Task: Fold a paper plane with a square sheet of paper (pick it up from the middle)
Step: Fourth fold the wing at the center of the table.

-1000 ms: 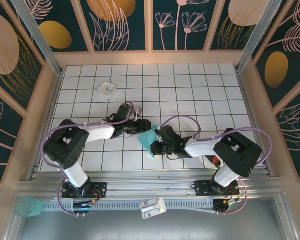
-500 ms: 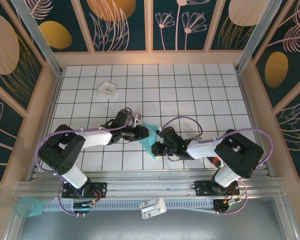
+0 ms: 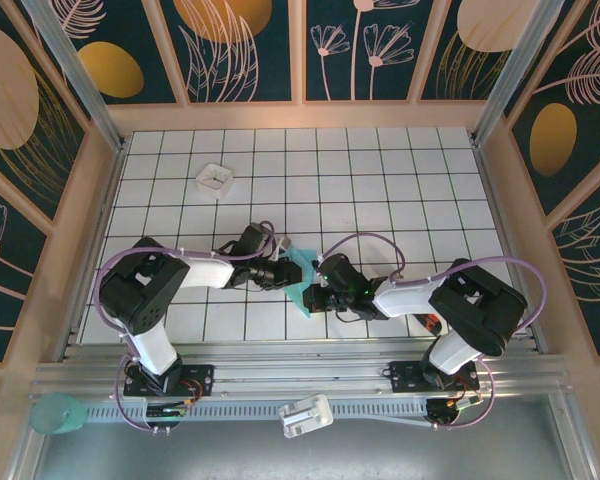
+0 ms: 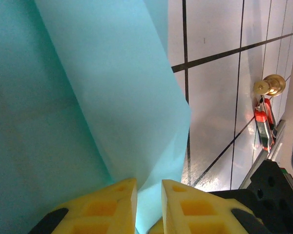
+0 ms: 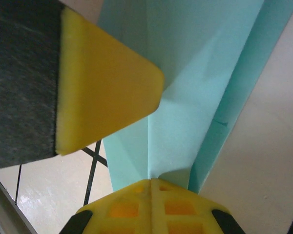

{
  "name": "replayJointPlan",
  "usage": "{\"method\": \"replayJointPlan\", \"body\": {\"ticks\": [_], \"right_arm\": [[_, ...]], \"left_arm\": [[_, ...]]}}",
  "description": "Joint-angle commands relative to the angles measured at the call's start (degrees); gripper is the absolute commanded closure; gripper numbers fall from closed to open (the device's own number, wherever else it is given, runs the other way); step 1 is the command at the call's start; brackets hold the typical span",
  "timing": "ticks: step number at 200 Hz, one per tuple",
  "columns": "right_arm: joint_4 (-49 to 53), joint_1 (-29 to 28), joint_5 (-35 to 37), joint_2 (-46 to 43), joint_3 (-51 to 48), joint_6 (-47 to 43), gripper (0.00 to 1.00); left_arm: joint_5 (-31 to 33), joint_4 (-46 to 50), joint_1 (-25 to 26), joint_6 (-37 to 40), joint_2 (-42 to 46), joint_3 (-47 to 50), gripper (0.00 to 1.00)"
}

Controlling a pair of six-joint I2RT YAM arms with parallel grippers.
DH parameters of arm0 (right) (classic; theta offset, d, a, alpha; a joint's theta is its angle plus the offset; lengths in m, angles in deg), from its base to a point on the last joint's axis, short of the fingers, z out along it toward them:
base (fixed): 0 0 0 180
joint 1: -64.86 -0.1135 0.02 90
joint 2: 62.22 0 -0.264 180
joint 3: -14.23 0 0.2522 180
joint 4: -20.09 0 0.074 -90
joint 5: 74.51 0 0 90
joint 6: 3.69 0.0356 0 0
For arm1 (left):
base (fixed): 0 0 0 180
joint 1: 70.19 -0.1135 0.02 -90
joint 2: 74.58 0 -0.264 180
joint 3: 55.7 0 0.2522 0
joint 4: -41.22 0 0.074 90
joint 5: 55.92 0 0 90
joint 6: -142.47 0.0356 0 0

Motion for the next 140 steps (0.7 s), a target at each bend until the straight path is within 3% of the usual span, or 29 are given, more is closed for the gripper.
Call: {"method": "replayJointPlan", "body": {"ticks": [1,72,140], "right_arm": [[3.7,0.5,-0.2,-1.1,-0.2,-2.4,1.00],[4.2,0.2,-4.8,-4.8,2.3,-3.0,1.00],[5.7,-0.9,-3.8,-2.0,3.1,-2.6,1.00]], "left_arm": [[-1.1,-1.1,0.5,0.2,-1.5,-1.5,0.79],[0.5,0.5,0.5,1.5,-3.0,-2.0,0.78],[1.0,1.2,0.5,2.1,-3.0,-2.1,0.77]]}}
